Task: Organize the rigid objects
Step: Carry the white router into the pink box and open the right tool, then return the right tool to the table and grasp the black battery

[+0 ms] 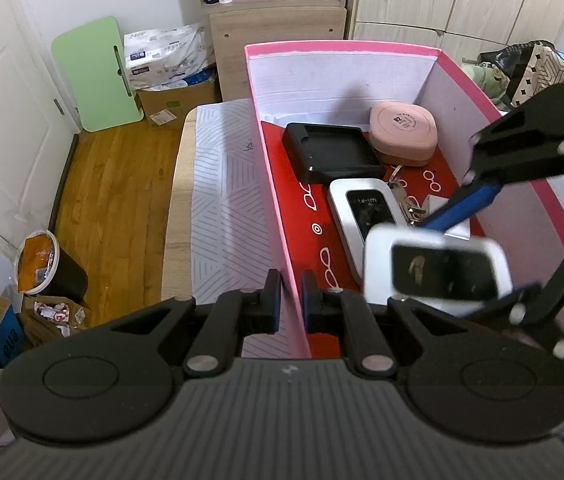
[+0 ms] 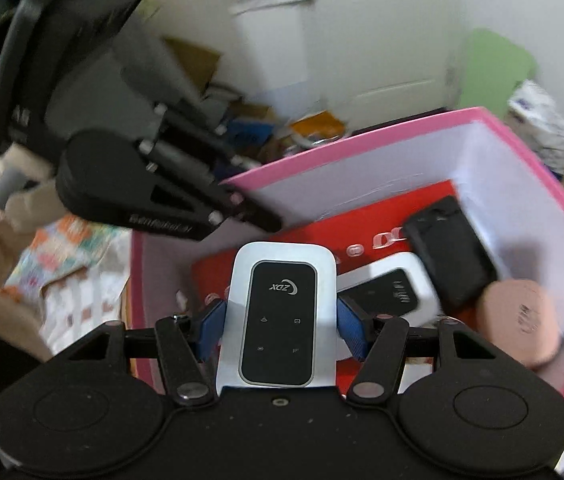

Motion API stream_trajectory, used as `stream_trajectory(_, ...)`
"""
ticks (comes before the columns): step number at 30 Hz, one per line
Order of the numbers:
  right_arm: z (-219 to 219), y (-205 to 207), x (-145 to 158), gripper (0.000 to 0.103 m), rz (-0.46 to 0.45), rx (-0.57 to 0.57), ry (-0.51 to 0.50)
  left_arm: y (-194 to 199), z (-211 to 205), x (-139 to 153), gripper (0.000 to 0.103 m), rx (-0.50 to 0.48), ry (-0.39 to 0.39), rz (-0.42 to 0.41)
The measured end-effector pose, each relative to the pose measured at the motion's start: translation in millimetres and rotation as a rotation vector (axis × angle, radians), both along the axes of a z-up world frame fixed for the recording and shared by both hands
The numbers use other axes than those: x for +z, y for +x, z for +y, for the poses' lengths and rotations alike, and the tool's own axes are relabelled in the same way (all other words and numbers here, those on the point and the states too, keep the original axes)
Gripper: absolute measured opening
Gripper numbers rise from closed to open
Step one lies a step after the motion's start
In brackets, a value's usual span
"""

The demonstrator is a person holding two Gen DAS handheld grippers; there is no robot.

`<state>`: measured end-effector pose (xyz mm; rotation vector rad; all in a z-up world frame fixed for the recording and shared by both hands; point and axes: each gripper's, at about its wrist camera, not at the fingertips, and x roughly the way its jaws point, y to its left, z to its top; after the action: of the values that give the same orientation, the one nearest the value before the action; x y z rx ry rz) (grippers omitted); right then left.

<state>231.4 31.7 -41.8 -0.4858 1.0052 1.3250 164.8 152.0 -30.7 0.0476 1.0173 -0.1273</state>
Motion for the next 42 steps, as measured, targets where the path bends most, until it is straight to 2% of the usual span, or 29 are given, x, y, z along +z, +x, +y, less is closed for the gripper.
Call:
stream_trajectory(6,19,-2,-11,0.066,0.011,0.115,-0.029,0,2,0,0.010,0.015,-0.020,-0.002)
stream_trajectory(9,22,0,-14,0.067,0.017,0.114,-0.051,-1,1,-1,0.010,0.014,-0.011,-0.001)
stream_trajectory(10,22,2,-13,0.071,0.011,0.100,-0.043,-1,0,-1,0.010,0.014,-0.010,-0.001)
stream_trajectory(15,-3,10,7,0.072,0.014,-0.011,0.078,-1,0,-1,0.010,0.015,-0.008,-0.004)
stream_trajectory(18,-28,5,24,0.073,-0.037,-0.096,0.127,-2,-2,-1,0.010,0.014,0.000,-0.005)
stream_trajectory(28,-115,-17,58,0.073,-0.201,-0.354,0.172,-2,-6,-2,0.010,0.002,0.035,0.005)
stream_trajectory(32,-148,-25,57,0.073,-0.236,-0.447,0.180,-1,-9,-2,0.010,-0.003,0.052,0.011)
stream_trajectory(35,-168,-26,49,0.073,-0.228,-0.483,0.156,0,-13,-2,0.010,-0.013,0.071,0.013)
stream_trajectory(42,-197,-28,14,0.073,-0.226,-0.586,0.103,0,-14,-6,0.010,-0.037,0.098,0.022)
